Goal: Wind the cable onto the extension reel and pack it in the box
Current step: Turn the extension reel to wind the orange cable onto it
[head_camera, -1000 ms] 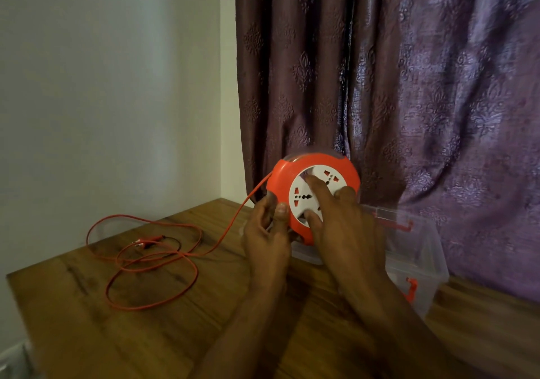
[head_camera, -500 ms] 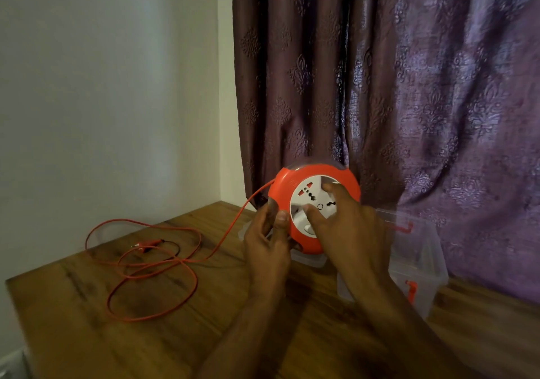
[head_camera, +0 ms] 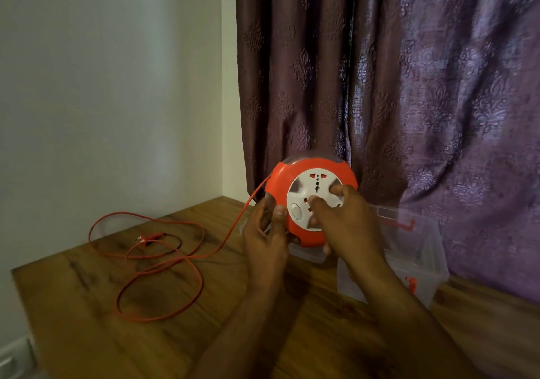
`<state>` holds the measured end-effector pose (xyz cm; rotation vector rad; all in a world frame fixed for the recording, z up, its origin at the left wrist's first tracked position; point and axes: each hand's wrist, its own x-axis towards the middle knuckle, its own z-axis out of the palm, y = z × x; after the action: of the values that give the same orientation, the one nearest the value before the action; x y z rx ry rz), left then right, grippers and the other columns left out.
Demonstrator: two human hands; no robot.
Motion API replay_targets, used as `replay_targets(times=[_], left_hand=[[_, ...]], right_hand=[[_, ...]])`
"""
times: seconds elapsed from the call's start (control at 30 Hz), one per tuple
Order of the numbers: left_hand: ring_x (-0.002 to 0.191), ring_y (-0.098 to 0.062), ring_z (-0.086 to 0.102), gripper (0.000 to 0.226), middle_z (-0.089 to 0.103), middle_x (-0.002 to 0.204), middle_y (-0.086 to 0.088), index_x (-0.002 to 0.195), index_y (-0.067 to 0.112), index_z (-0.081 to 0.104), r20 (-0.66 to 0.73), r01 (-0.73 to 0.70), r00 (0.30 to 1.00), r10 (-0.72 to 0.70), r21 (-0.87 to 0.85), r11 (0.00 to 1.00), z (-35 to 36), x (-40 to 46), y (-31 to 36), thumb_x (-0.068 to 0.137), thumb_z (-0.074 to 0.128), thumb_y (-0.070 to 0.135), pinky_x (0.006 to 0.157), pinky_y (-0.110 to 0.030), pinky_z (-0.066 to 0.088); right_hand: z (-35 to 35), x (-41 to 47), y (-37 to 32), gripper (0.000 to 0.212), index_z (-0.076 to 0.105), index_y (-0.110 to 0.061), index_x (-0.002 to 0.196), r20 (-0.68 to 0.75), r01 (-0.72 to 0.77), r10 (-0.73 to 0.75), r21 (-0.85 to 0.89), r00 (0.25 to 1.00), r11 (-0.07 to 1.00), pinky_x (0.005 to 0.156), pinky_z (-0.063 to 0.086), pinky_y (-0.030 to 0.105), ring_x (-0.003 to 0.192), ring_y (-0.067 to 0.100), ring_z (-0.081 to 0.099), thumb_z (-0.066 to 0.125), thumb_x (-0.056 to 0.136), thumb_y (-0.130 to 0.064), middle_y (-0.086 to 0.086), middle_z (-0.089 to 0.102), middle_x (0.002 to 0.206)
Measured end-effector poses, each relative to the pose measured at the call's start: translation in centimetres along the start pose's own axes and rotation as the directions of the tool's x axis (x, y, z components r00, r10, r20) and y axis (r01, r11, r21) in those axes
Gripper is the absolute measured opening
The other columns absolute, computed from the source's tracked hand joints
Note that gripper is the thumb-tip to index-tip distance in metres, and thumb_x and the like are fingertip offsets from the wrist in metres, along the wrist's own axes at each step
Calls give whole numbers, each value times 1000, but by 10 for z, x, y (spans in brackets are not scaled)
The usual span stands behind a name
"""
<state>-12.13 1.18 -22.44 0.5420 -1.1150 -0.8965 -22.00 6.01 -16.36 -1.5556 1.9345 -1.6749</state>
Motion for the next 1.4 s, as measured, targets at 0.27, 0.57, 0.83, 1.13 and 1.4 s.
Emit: replay_targets(times=[0.27,0.57,0.83,1.13,1.4], left_hand=[[109,-16,68,34,70,121,6,123,38,59,-37,19,999,-20,-11,1000,1,0,3,89,60,41,81,-38,61],[103,-18,71,30,72,112,11,117,39,63,-106,4,994,-7,-31,1000,-3,8,6,87,62,43,70,-32,61],[106,-13,69,41,69,118,15,126,36,60,-54,-21,998,21,-2,1000,0,7,2,87,60,47,74,-29,61],[97,3,69,23,68,99,38,105,55,59,-2,-56,998,56,36,998,2,6,6,87,61,41,74,-28,61],[103,0,68,30,68,106,33,101,67,61,20,-72,997,70,88,994,6,2,6,90,63,39,85,-36,60]], right_hand=[[2,2,2,59,37,-29,133,107,-9,20,-104,994,995,78,54,42,92,34,66,57,81,-50,7,65,114],[0,-13,-6,61,21,-44,139,100,410,-418,-493,903,767,75,53,38,102,29,59,55,91,-31,5,33,136],[0,-11,1,60,19,-50,142,212,402,-341,-500,916,767,93,47,46,125,38,45,47,91,-34,8,14,153],[-1,-8,9,59,25,-55,135,83,367,-376,-484,923,795,76,53,37,103,26,58,54,90,-31,0,29,131],[3,-2,18,62,30,-53,130,-101,219,-267,-338,958,915,69,42,33,101,27,59,59,76,-63,0,55,121]])
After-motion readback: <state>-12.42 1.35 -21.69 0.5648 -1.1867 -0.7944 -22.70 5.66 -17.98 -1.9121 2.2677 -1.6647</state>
